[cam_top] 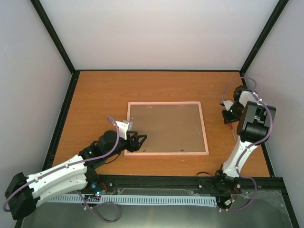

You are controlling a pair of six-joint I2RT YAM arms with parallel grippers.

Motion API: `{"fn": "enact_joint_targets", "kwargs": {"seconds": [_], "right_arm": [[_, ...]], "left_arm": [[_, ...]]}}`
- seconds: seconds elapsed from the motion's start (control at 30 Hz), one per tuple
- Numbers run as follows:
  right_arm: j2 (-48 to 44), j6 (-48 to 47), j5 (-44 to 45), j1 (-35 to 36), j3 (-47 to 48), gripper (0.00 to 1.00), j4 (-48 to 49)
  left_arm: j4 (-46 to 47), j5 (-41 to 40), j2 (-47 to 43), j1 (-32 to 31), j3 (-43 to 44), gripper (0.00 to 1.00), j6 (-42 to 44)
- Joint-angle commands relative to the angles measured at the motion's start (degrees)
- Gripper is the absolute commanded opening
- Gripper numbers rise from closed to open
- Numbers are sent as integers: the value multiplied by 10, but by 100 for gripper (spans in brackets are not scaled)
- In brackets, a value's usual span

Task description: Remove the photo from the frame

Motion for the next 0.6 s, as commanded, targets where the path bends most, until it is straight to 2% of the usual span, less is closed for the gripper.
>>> {"fn": "enact_joint_targets", "kwargs": {"seconds": [0.0, 0.23, 0.33, 0.57], "right_arm": [[21, -3, 31, -2, 4, 20, 24], [35, 6, 27, -3, 6, 26, 29], [37, 9, 26, -3, 10, 34, 28], [20, 11, 22, -2, 14, 41, 16]], "left_arm": [[14, -4, -18, -1, 1, 69, -11], [19, -12, -19, 0, -5, 69, -9], [18, -11, -17, -1, -6, 69, -8], [23, -12, -11, -1, -11, 70, -7]]}}
